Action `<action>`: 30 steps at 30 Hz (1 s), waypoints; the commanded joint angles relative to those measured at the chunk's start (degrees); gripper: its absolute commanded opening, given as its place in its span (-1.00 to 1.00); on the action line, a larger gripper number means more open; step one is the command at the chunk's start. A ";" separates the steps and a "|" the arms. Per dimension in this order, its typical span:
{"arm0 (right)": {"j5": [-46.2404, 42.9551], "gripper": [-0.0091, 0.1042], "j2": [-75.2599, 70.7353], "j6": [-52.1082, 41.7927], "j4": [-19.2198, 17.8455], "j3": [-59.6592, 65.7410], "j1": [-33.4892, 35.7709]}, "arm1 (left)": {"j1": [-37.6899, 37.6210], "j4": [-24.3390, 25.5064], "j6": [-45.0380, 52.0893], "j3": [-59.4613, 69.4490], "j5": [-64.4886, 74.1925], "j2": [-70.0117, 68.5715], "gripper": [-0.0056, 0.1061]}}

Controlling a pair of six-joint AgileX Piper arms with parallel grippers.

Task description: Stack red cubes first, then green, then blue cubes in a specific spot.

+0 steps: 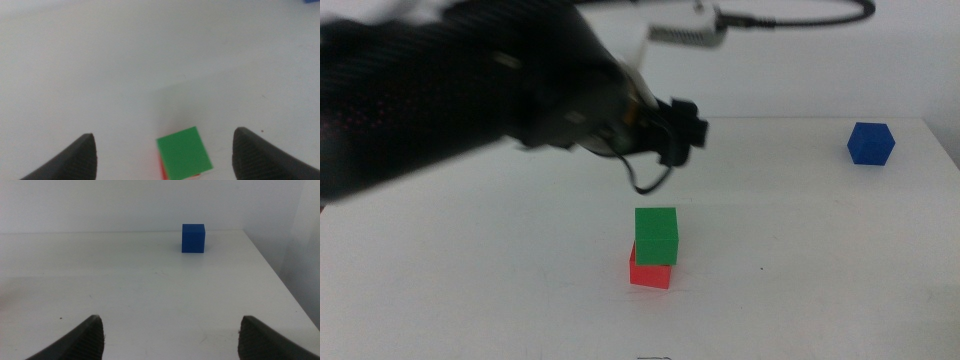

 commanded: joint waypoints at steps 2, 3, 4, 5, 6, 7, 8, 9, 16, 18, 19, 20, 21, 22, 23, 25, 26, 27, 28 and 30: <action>-4.32 0.82 -0.89 -0.54 -0.75 -1.36 -0.05 | 0.94 -0.23 9.64 -2.00 -0.29 -8.13 0.73; -4.32 0.82 -0.89 -0.54 -0.75 -1.36 -0.05 | 2.37 -3.10 13.87 -2.00 -0.42 -10.26 0.73; -4.32 0.82 -0.89 -0.54 -0.75 -1.36 -0.05 | 4.31 -7.47 18.38 -2.05 -0.20 -12.42 0.73; -4.32 0.82 -0.89 -0.54 -0.75 -1.36 -0.05 | 6.83 -11.63 23.51 -2.05 0.26 -14.62 0.73; -4.32 0.82 -0.89 -0.54 -0.75 -1.36 -0.05 | 9.76 -17.28 29.20 -2.11 1.12 -16.72 0.73; -4.32 0.82 -0.89 -0.54 -0.75 -1.36 -0.05 | 12.91 -23.15 35.59 -2.11 2.26 -18.73 0.73; -4.32 0.82 -0.89 -0.54 -0.75 -1.36 -0.05 | 15.50 -28.58 40.88 -2.11 3.70 -20.23 0.73; -4.32 0.82 -0.89 -0.54 -0.75 -1.36 -0.05 | 18.80 -33.37 46.93 -2.11 5.26 -21.96 0.73; -4.32 0.82 -0.89 -0.54 -0.75 -1.36 -0.05 | 37.51 -51.45 64.38 -2.11 16.17 -29.57 0.73; -4.32 0.82 -0.89 -0.54 -0.75 -1.36 -0.05 | 41.03 -54.04 66.94 -2.11 18.17 -30.32 0.73; -4.32 0.82 -0.89 -0.54 -0.75 -1.36 -0.05 | 42.23 -55.19 68.06 -2.11 18.58 -30.63 0.73; -4.32 0.82 -0.89 -0.54 -0.75 -1.36 -0.05 | 42.91 -56.12 68.80 -2.11 18.67 -30.75 0.73; -4.32 0.82 -0.89 -0.54 -0.75 -1.36 -0.05 | 43.45 -57.14 69.59 -2.11 18.62 -30.75 0.73; -4.32 0.82 -0.89 -0.54 -0.75 -1.36 -0.05 | 43.65 -57.95 69.98 -2.11 18.45 -30.75 0.73; -4.32 0.82 -0.89 -0.54 -0.75 -1.36 -0.05 | 43.79 -58.51 69.98 -2.11 18.38 -30.75 0.73; -4.32 0.82 -0.89 -0.54 -0.75 -1.36 -0.05 | 43.86 -59.06 69.98 -2.11 18.05 -30.65 0.73; -4.32 0.82 -0.89 -0.54 -0.75 -1.36 -0.05 | 43.86 -59.13 69.98 -2.11 17.92 -30.65 0.73; -4.32 0.82 -0.89 -0.54 -0.75 -1.36 -0.05 | 43.86 -59.13 69.98 -2.11 17.57 -30.65 0.73; -4.32 0.82 -0.89 -0.54 -0.75 -1.36 -0.05 | 43.86 -59.13 69.98 -2.11 17.11 -30.65 0.73; -4.32 0.82 -0.89 -0.54 -0.75 -1.36 -0.05 | 43.86 -59.13 69.98 -2.11 16.49 -30.65 0.73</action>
